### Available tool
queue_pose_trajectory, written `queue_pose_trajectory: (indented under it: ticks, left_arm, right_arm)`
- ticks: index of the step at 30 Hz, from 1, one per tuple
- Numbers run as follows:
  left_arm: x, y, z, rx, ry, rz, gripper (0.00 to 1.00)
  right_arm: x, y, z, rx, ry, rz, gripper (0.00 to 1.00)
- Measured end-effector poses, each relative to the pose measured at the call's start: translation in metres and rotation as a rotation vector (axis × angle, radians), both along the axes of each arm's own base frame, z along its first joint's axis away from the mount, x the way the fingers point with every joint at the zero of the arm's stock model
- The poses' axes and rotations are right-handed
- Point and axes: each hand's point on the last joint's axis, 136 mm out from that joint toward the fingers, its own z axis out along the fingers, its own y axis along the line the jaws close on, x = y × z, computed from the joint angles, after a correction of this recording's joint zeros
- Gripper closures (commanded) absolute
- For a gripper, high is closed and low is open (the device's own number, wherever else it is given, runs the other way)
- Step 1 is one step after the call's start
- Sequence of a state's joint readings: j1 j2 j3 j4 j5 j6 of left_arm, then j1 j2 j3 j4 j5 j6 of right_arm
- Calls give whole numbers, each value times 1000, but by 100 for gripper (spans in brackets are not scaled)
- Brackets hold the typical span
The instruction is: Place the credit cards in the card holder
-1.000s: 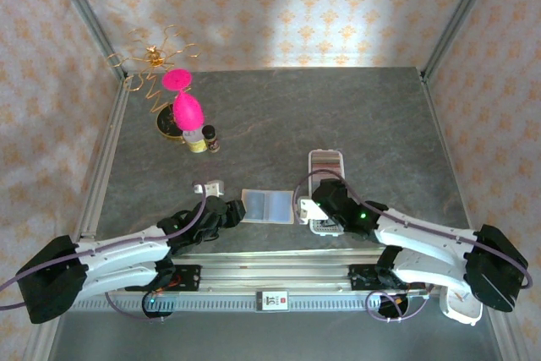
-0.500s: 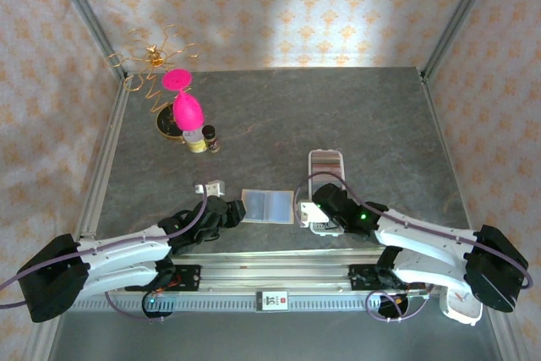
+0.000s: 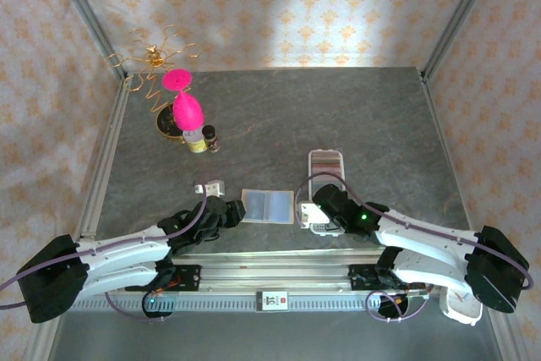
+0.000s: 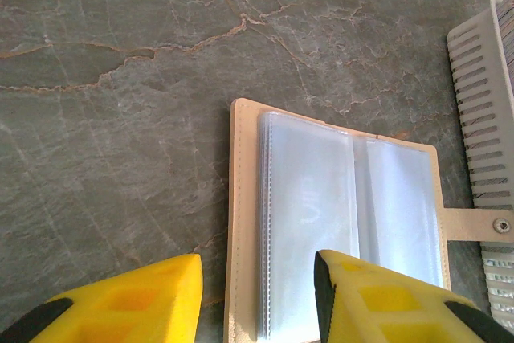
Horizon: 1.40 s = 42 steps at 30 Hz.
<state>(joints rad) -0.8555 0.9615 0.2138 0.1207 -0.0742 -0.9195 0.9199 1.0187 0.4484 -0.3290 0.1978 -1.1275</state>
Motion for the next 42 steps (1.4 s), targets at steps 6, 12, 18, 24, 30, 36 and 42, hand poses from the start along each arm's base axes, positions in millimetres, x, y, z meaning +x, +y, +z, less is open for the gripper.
queue_pose_trajectory:
  ticks: [6, 12, 18, 24, 30, 36, 42]
  left_arm:
    - [0, 0, 0, -1, 0, 0, 59]
    - [0, 0, 0, -5, 3, 4, 59]
    - [-1, -1, -1, -6, 10, -3, 60]
    - [-2, -1, -4, 1, 21, -7, 60]
    - [-1, -2, -4, 2, 22, -7, 60]
    - [1, -5, 1, -6, 14, -7, 60]
    - [1, -4, 2, -6, 12, -6, 60]
  right_arm:
    - [1, 0, 3, 6, -12, -1, 74]
    - [2, -1, 8, 15, -27, -4, 79]
    - [1, -2, 10, 21, -31, -6, 83]
    - [0, -4, 15, 31, -40, -9, 89]
    - [-2, -6, 17, 44, -35, -18, 97]
    - [-12, -6, 22, 60, 17, -18, 100]
    - [-29, -2, 45, 128, 99, 5, 100]
